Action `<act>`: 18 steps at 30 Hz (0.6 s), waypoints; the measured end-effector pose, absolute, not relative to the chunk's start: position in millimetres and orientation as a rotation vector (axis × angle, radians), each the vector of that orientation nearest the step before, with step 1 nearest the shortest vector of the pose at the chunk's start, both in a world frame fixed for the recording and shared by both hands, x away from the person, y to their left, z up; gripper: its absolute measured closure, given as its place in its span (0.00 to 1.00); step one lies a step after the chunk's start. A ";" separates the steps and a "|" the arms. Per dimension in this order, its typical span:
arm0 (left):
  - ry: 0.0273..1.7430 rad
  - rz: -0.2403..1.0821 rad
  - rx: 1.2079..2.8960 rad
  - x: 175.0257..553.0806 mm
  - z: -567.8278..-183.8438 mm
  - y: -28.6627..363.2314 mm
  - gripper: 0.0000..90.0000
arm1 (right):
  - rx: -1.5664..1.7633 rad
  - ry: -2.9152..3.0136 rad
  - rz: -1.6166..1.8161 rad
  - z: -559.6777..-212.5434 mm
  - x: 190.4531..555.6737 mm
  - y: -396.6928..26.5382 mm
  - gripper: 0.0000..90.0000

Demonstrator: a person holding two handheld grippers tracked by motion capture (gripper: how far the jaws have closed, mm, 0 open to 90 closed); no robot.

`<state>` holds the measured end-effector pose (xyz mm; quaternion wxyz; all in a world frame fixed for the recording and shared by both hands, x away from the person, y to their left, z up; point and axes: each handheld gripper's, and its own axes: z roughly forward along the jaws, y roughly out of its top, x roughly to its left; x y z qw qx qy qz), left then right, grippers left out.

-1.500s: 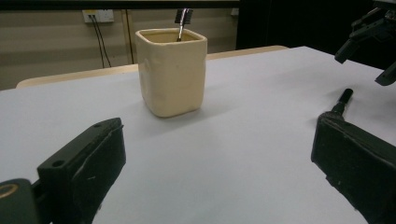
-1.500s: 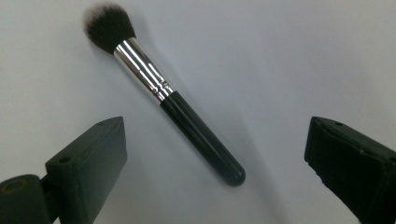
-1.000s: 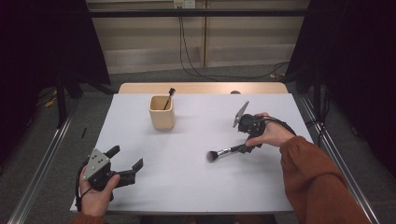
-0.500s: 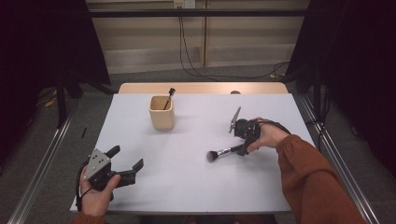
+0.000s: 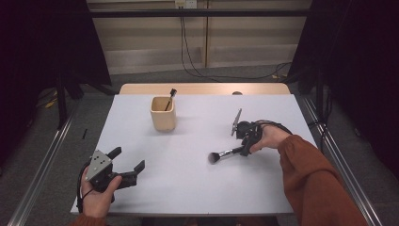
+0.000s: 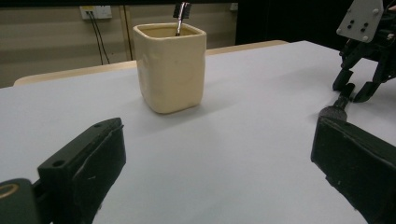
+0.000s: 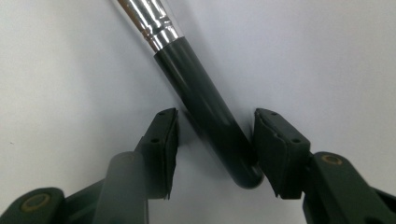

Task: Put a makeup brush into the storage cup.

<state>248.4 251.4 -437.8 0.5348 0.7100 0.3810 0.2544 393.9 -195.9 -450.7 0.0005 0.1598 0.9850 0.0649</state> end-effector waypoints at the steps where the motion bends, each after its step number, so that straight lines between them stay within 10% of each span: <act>1: 0.901 0.607 1.694 248.3 -437.5 251.6 0.04 | 0.529 3.099 0.202 -450.5 394.0 -195.8 0.57; 18: 0.890 0.607 1.703 247.4 -437.2 250.9 0.04 | 0.530 3.127 0.093 -448.5 398.6 -187.6 0.82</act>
